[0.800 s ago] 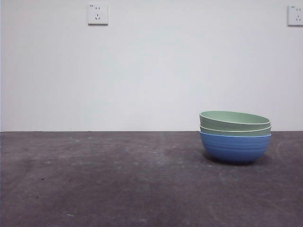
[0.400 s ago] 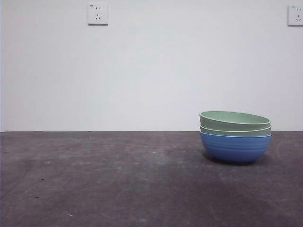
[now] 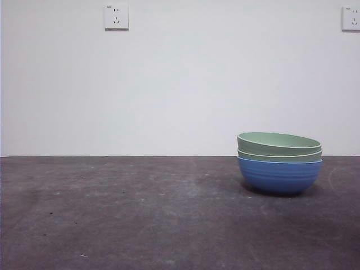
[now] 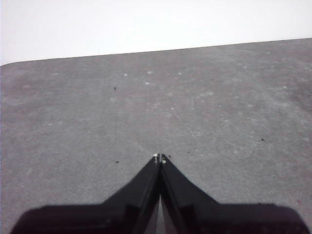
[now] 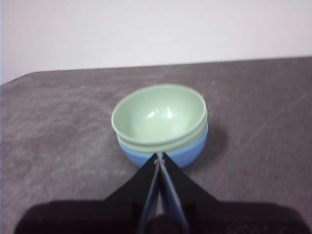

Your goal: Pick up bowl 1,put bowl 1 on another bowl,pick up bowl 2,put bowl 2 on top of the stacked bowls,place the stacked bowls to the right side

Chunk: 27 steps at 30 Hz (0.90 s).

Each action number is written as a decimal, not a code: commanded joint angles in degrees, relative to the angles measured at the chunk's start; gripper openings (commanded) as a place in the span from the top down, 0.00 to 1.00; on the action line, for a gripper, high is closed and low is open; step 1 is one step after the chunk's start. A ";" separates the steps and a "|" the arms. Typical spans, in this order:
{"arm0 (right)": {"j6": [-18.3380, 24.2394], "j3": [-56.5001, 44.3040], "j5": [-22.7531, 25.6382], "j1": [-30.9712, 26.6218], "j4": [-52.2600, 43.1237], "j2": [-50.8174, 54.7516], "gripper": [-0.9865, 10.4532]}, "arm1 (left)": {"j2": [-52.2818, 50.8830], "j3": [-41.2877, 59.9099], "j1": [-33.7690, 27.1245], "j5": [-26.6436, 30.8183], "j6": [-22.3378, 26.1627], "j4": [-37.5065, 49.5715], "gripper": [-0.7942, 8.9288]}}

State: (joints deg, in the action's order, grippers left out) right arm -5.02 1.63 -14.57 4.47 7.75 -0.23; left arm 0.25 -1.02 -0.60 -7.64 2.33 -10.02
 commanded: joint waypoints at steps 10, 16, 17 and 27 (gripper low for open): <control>-5.20 -1.36 -0.02 -0.07 1.49 0.17 0.91 | -0.15 0.81 -0.24 0.04 -0.26 0.11 0.92; -5.20 -1.33 -0.04 -0.07 1.49 0.17 0.91 | -0.15 0.81 -0.24 0.02 -0.26 0.11 0.92; -5.20 -1.33 -0.04 -0.07 1.49 0.17 0.91 | -0.15 0.81 -0.24 0.02 -0.26 0.09 0.92; -5.20 -1.33 -0.04 -0.07 1.49 0.17 0.91 | -0.15 0.81 -0.24 0.04 -0.26 0.09 0.92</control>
State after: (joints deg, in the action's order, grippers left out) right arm -9.69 1.08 -14.55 4.47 8.95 -0.23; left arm 0.25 -1.02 -0.60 -7.64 2.31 -10.02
